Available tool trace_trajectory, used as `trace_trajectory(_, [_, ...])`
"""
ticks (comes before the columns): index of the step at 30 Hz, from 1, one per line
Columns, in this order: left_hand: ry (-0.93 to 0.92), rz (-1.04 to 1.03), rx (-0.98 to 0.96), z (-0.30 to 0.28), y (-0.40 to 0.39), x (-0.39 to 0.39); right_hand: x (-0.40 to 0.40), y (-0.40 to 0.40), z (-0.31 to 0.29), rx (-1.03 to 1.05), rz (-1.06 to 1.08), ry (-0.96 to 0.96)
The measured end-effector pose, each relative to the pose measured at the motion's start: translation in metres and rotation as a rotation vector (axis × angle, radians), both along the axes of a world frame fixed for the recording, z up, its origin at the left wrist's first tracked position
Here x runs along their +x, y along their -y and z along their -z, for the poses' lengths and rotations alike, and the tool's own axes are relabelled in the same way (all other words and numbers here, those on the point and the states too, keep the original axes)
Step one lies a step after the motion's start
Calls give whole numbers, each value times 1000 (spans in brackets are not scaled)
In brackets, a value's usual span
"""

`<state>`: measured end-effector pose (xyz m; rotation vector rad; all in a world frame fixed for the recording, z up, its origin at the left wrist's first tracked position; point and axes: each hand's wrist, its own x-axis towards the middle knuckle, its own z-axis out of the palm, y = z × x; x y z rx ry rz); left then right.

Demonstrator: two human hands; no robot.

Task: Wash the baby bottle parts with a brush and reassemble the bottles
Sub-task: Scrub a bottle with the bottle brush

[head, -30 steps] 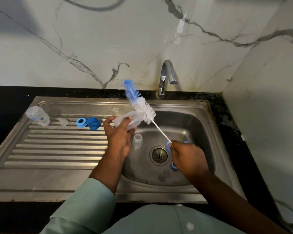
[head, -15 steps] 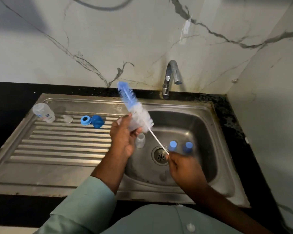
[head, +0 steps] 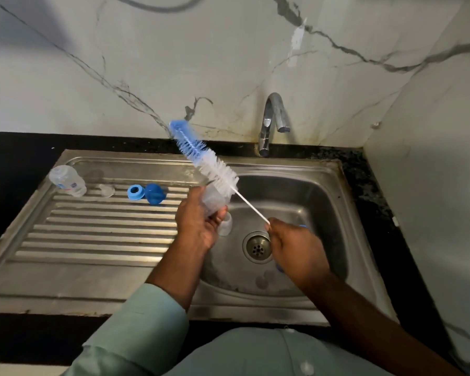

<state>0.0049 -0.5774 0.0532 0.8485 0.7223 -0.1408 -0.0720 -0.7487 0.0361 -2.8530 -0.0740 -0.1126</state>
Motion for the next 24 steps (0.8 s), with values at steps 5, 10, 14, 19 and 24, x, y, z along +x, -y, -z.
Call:
trace_trajectory(5, [15,36,-11,7,-12,2,-36,19,18,-35,-45,103])
trace_trajectory(10, [-21,124,-8,8,0,-4,-5,8,13,-75,-18,45])
trace_trajectory(14, [-30,93,-76,6,-17,3,-34,31,19,-156,-34,165])
trace_trajectory(19, [-127,315,10,13,7,-8,-3,13,11,-102,-27,114])
trace_trajectory(24, [-47,257,-11,5,-12,-3,-35,47,26,-126,-86,251])
